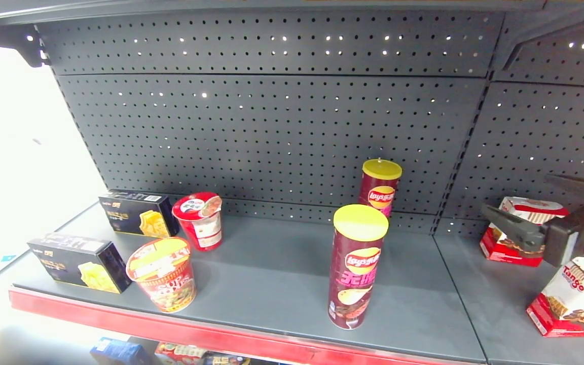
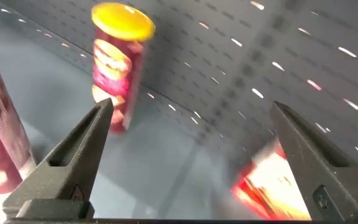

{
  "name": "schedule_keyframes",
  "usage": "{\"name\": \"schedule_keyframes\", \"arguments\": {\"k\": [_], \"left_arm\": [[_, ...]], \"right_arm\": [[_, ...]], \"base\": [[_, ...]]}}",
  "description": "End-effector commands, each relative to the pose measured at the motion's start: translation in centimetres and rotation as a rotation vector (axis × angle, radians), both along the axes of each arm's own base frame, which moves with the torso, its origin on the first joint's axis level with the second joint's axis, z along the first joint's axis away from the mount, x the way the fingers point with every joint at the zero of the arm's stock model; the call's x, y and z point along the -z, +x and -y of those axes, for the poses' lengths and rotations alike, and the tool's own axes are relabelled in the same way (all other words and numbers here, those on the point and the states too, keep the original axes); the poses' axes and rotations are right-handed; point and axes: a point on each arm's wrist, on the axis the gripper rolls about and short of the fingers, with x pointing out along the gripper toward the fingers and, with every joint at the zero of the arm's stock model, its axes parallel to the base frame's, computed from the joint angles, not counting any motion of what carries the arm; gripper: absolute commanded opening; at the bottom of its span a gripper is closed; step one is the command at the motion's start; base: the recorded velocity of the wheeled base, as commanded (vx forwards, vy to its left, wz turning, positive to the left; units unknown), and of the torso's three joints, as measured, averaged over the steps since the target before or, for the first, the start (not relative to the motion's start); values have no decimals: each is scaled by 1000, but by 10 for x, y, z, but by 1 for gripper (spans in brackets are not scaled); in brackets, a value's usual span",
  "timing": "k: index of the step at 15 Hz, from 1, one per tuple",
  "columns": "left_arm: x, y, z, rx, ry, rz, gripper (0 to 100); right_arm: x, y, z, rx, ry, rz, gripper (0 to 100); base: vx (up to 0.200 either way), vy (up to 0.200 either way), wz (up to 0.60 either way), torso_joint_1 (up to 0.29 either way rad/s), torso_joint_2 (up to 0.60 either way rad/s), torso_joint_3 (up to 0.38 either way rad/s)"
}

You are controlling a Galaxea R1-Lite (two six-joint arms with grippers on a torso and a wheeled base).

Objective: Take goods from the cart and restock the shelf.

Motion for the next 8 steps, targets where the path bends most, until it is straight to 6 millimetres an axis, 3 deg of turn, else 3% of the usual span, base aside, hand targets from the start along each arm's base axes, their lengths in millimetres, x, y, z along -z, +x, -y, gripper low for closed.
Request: {"name": "schedule_keyframes", "arguments": {"k": [1,3,5,8], "left_arm": [[0,0,0,-1,0,1,100],[0,0,0,-1,0,1,100],[0,0,0,-1,0,1,100],[0,0,0,-1,0,1,100]], "right_arm": [[3,-53,27,90,27,65,100],[13,-78,42,164,32,74,100],[32,-115,55,245,33,78,100],[54,-138,60,310,58,82,100]], "base": [[0,0,0,0,0,0],[0,0,0,0,0,0],[0,0,0,0,0,0],[0,0,0,0,0,0]]}}
